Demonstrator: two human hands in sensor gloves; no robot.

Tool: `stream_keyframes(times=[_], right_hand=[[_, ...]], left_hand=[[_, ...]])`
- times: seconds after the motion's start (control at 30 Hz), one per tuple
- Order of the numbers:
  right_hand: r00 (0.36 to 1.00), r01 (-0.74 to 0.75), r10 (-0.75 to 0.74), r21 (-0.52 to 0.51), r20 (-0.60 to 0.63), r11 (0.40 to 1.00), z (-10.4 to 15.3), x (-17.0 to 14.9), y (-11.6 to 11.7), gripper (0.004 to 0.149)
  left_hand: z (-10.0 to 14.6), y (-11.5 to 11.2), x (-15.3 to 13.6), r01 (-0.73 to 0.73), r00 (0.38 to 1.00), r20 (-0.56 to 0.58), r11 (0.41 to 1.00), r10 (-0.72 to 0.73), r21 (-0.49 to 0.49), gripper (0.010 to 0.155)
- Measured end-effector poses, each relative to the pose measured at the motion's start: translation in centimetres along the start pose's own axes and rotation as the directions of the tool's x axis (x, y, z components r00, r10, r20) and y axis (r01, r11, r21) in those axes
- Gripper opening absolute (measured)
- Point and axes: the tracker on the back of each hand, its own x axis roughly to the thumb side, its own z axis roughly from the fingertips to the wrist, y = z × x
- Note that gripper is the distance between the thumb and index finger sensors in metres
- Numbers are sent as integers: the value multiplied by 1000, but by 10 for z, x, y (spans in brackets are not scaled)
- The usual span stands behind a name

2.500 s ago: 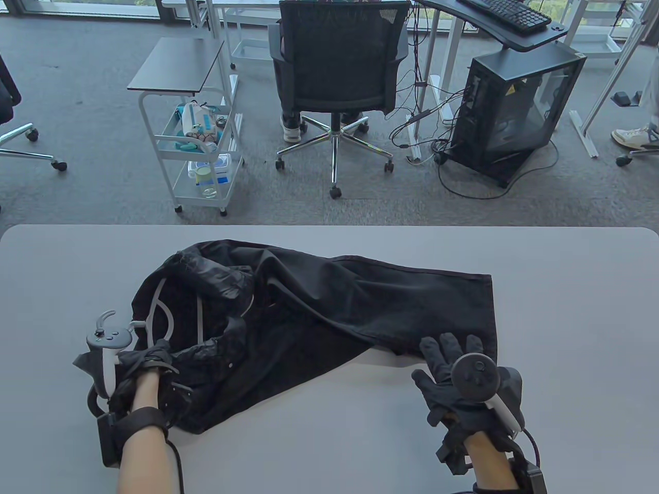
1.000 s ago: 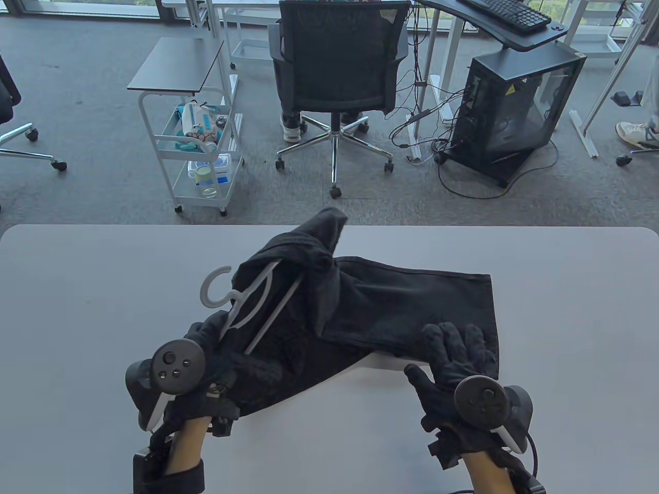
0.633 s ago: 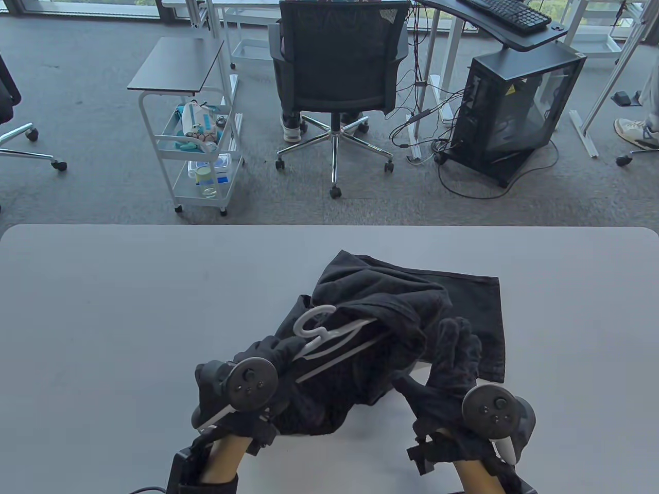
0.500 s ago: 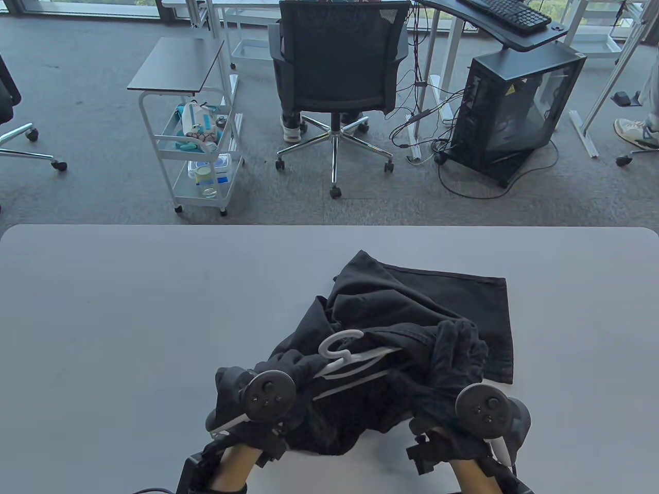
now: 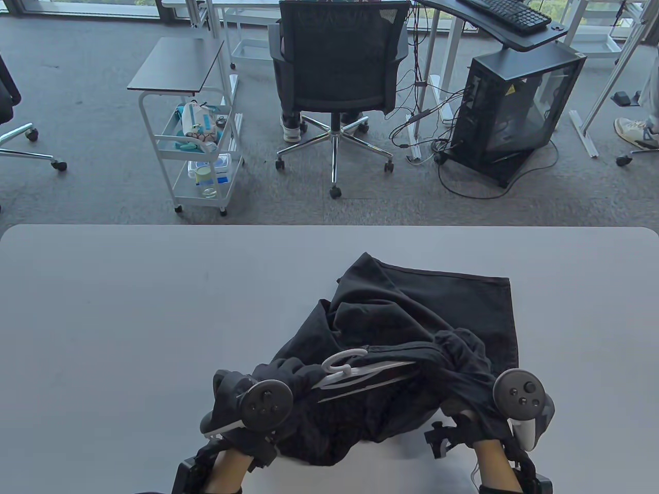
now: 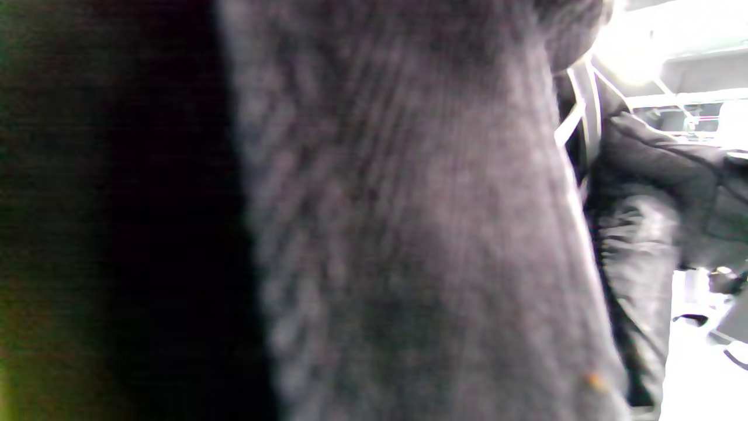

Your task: Remove trousers from gray hanger

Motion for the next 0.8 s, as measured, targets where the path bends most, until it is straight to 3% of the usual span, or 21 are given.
stream_keyframes(times=[0.17,0.23,0.37,0.57,0.67,0.73,0.77,0.8], right_hand=[[996,88,-86,-114,17,990,-1,2,-3,64],[985,171,-174,-188,1,967,1,3,-5,62],[939,317,-341,-267,-47,910,4,1,-15,61],[796,551,-584,-209,-159,808,2,-9,-18,59],[616,752,-751,-106,-237,650,-2,-18,-9,58],[549,806,-794,-87,-263,586,-5,-25,-3,58],[451,881,-841,-3,-300,473,-8,-30,5,56],[313,949,-897,59,-313,310,-9,-31,15,56]], left_hand=[[4,-4,-3,94,992,-100,983,-79,156,61],[6,-9,-3,161,982,-142,949,-126,270,70],[8,-14,-14,154,964,-250,954,-88,256,86],[5,-21,-40,-3,968,-241,959,74,284,64],[1,-23,-55,-74,969,-205,952,139,297,61],[-1,-23,-62,-92,969,-198,957,150,276,60],[-4,-26,-66,-134,966,-181,955,186,266,59],[-6,-27,-70,-171,963,-165,954,215,246,58]])
